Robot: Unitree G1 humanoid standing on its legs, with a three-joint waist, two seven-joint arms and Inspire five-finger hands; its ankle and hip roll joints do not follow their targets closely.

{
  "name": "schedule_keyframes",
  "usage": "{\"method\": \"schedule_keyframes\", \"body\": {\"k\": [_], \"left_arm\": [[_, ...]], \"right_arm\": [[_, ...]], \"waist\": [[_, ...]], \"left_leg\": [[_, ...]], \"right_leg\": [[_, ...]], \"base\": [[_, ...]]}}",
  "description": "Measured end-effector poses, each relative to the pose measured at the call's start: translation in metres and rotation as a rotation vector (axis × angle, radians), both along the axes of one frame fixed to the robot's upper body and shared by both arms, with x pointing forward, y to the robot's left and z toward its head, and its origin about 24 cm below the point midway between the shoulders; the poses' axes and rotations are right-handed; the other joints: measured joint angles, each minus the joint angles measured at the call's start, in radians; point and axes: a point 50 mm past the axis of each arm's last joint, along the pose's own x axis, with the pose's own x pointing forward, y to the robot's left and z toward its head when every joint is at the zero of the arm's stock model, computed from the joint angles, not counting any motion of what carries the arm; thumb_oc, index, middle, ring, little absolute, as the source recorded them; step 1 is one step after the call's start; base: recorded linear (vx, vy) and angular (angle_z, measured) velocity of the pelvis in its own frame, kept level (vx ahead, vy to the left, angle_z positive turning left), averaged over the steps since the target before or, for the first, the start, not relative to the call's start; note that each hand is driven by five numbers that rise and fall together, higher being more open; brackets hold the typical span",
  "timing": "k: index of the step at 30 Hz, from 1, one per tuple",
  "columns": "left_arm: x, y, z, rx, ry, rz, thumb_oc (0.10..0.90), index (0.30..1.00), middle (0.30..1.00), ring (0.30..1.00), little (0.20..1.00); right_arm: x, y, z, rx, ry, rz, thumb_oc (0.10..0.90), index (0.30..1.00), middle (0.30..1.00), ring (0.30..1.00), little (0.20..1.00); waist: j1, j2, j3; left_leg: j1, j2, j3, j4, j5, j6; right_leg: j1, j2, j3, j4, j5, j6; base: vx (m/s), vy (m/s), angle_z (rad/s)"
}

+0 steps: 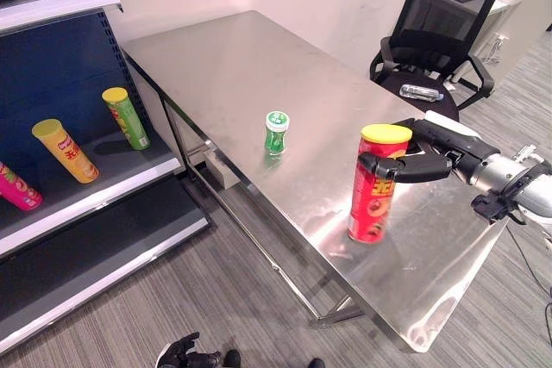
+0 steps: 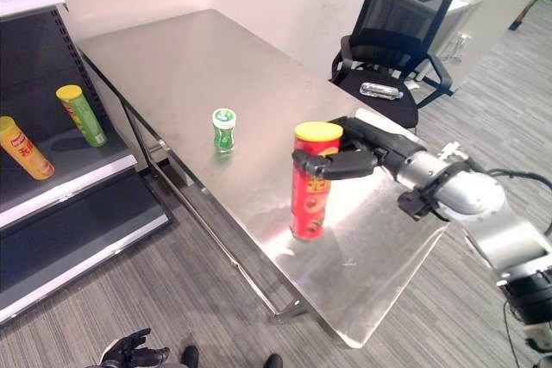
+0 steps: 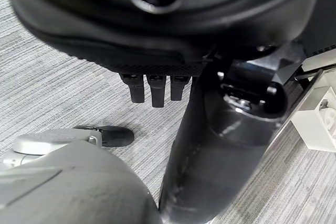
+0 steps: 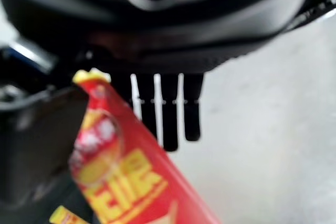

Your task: Put the goods on the table back onto the shelves and tidy them up.

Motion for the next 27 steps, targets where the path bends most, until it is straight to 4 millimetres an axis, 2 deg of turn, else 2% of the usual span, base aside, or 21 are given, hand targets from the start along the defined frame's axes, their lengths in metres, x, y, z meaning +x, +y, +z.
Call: {"method": "schedule_keyframes", "body": {"k": [4,10,14,17,21,27], "left_arm": [[0.005,-0.001,0.002,-0.004,-0.021,0.001,0.8,0.9,0.9,0.9,0.9],[0.016,-0.003,0.006,-0.02,-0.071,0.021,0.8,0.9,0.9,0.9,0.9],[0.02,-0.002,0.007,-0.027,-0.087,0.053,0.8,0.9,0.9,0.9,0.9],[0.03,-0.001,0.013,-0.023,-0.139,0.08,0.8,0.9,0.9,0.9,0.9],[0.036,0.001,0.016,-0.016,-0.171,0.109,0.8,0.9,0.9,0.9,0.9],[0.03,0.004,0.014,-0.007,-0.155,0.134,0.8,0.9,0.9,0.9,0.9]], "right_arm": [[0.001,-0.001,-0.001,0.002,0.001,-0.006,0.4,0.3,0.3,0.3,0.3],[0.005,-0.008,-0.014,0.026,0.031,-0.057,0.4,0.3,0.3,0.3,0.3],[0.006,-0.009,-0.01,0.04,0.006,-0.069,0.4,0.3,0.3,0.3,0.3],[0.008,-0.009,-0.006,0.098,-0.043,-0.092,0.4,0.3,0.3,0.3,0.3],[0.009,-0.01,-0.001,0.164,-0.11,-0.127,0.4,0.3,0.3,0.3,0.3],[0.011,-0.01,0.002,0.281,-0.21,-0.185,0.4,0.3,0.3,0.3,0.3]], "waist": [[0.003,0.0,0.001],[0.011,-0.003,0.013],[0.011,-0.008,0.04],[0.01,-0.02,0.08],[0.032,-0.018,0.111],[0.042,-0.007,0.129]], "left_leg": [[-0.001,0.0,-0.001,0.0,0.0,0.0],[-0.003,0.0,-0.004,0.0,0.001,0.0],[-0.004,0.0,-0.008,0.001,0.003,-0.001],[-0.002,0.001,-0.022,0.002,0.011,-0.004],[-0.005,0.001,-0.029,0.002,0.014,-0.005],[-0.016,-0.002,-0.047,0.002,0.017,-0.005]], "right_leg": [[-0.001,0.0,0.0,0.0,0.0,0.0],[0.0,0.001,-0.003,0.0,0.0,0.0],[0.002,0.002,-0.01,0.0,0.0,0.0],[0.003,0.003,-0.023,0.0,0.002,-0.002],[0.005,0.003,-0.028,0.0,0.002,-0.002],[0.005,0.001,-0.049,0.0,0.002,-0.002]], "base": [[-0.03,-0.004,0.0],[-0.03,-0.009,0.01],[-0.03,-0.009,0.03],[-0.05,-0.02,0.12],[-0.03,-0.016,0.06],[0.01,-0.011,0.1]]}}
